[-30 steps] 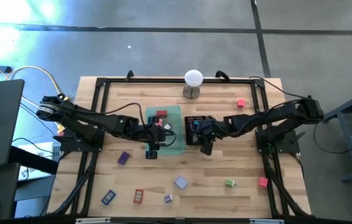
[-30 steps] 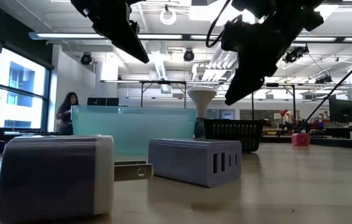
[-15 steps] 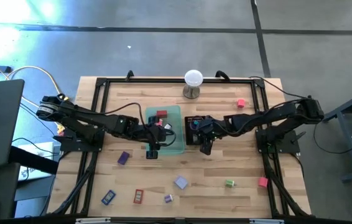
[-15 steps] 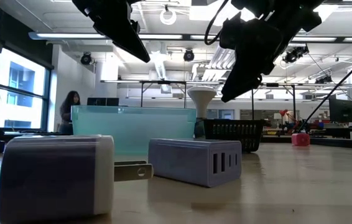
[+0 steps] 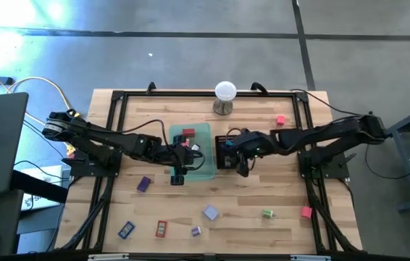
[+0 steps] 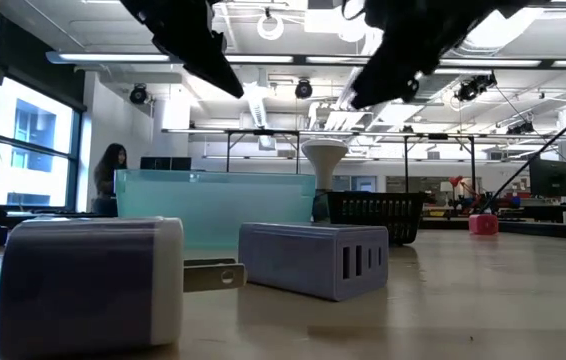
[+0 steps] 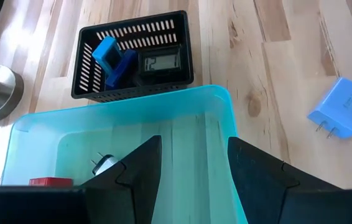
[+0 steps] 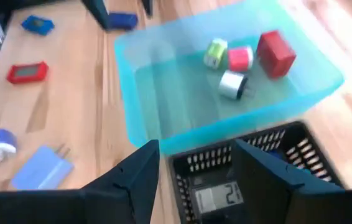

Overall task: Pick & Place Office items
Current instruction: Put the pink charger adapter into the blue bin

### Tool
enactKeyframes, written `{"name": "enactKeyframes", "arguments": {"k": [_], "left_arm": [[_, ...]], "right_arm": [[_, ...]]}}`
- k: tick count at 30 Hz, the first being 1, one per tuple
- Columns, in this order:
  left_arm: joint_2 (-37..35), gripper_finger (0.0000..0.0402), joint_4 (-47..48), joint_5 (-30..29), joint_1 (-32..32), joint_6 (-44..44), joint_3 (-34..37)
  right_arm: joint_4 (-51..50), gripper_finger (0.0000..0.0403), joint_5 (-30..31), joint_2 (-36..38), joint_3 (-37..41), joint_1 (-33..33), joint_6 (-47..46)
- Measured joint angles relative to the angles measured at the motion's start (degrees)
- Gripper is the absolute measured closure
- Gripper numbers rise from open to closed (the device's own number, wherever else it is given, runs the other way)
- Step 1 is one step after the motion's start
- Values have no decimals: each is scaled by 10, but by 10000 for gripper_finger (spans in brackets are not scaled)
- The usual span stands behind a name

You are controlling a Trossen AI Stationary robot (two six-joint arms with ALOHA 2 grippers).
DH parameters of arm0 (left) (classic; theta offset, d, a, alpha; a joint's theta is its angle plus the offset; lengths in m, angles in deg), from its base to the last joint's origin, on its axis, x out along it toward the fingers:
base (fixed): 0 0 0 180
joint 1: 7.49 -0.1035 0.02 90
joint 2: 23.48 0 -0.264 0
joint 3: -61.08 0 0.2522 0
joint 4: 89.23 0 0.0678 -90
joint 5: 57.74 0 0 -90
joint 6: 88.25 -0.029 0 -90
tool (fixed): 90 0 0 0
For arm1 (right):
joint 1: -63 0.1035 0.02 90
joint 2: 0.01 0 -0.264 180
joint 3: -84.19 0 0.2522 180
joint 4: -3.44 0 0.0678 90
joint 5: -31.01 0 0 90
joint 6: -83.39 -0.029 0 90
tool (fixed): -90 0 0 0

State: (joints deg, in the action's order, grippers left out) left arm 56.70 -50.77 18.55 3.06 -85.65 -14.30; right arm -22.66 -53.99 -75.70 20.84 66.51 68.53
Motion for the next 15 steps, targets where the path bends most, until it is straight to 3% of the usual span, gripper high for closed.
{"name": "enactKeyframes", "arguments": {"k": [8, 15], "left_arm": [[0, 225, -29, 0, 0, 0, 0], [0, 225, -55, 0, 0, 0, 0]], "right_arm": [[-55, 215, -41, 109, 2, 35, -3], [-206, 215, 50, 179, 2, 40, -138]]}}
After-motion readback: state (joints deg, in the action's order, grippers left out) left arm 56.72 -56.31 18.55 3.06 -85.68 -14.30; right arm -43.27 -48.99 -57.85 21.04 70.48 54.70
